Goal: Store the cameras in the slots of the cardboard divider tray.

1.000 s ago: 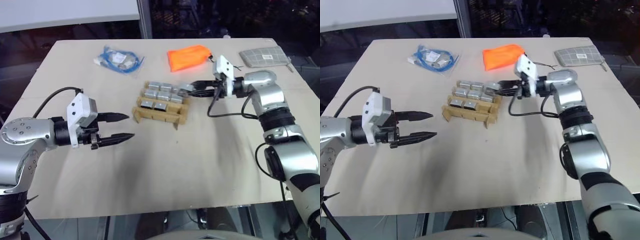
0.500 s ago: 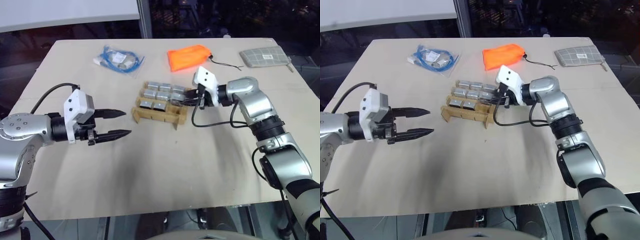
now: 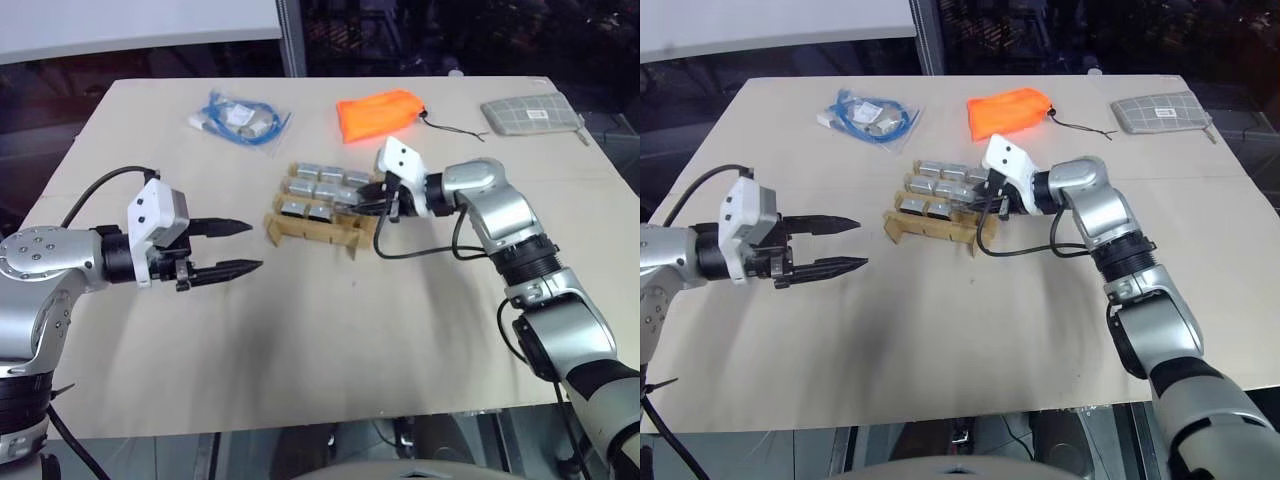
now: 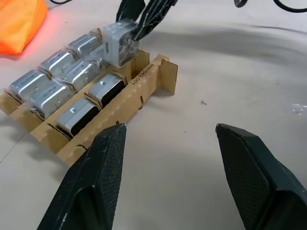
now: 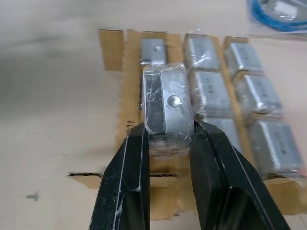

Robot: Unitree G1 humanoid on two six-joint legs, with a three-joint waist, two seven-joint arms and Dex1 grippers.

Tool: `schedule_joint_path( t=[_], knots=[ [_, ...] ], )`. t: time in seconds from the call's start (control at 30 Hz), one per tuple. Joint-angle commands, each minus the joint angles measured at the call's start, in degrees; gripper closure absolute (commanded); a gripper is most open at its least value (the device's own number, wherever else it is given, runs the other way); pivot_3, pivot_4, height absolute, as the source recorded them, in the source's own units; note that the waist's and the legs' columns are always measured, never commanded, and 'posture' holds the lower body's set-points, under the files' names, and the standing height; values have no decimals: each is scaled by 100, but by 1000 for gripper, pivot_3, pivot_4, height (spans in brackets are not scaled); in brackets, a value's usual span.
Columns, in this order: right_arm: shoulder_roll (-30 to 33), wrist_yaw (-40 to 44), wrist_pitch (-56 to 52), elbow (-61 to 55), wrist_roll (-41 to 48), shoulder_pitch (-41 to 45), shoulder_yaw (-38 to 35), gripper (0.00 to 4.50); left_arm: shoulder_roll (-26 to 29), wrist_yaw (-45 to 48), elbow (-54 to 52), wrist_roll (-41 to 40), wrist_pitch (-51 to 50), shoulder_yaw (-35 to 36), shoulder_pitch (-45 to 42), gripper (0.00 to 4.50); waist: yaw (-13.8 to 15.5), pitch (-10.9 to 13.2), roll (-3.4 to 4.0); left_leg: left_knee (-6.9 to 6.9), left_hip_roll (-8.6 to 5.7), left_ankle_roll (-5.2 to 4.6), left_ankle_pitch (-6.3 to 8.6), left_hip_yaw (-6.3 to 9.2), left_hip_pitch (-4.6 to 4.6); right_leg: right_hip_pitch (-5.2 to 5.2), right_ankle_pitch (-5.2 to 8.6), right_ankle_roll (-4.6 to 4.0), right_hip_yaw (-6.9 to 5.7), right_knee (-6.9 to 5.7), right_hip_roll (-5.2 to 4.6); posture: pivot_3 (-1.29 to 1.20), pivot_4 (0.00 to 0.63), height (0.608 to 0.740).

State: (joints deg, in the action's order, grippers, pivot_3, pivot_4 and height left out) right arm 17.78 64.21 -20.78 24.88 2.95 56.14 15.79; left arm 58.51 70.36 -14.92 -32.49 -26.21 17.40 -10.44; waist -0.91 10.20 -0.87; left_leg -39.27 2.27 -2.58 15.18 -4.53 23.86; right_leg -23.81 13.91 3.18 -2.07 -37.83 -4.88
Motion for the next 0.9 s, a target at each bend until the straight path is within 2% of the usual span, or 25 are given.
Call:
schedule_joint_path(
  t=[0.03, 0.33, 0.53, 0.73, 0.9],
  knots=[
    [142, 8, 103, -149, -110, -12, 73, 3869, 77, 36, -51, -3, 77, 35, -41, 1407, -2, 0, 0, 0, 0, 0, 0, 0, 0, 0, 0, 0, 0, 0, 0, 0, 150, 740],
    [211, -137, 267, 35, -407, -18, 308, 3869, 74, 38, -38, -11, 69, -29, -114, 1407, 26, 0, 0, 1, -4, 0, 0, 1, 0, 1, 0, 0, 0, 3, -3, 0, 150, 740],
    [41, -399, 253, 31, -205, 0, 36, 932, 67, 17, -51, -21, 55, -58, -128, 1407, -4, 0, 0, 1, -2, 0, 0, 1, 0, 0, 0, 0, -1, 1, -1, 0, 150, 740],
    [305, -251, -27, -1001, 619, -625, -695, 932, -33, -122, -211, -127, -44, 60, 144, 1407, 16, 0, -1, 6, 1, 0, 0, 1, 0, 0, 0, 0, 0, 7, -1, 0, 150, 740],
    [854, -128, -96, -2286, 1413, -2035, -1516, 932, -514, -371, -459, -312, 2, 288, 812, 1407, 38, 0, -1, 10, 6, -5, 3, 5, 4, 7, 0, 1, -4, 21, -7, 0, 150, 740]
  ],
)
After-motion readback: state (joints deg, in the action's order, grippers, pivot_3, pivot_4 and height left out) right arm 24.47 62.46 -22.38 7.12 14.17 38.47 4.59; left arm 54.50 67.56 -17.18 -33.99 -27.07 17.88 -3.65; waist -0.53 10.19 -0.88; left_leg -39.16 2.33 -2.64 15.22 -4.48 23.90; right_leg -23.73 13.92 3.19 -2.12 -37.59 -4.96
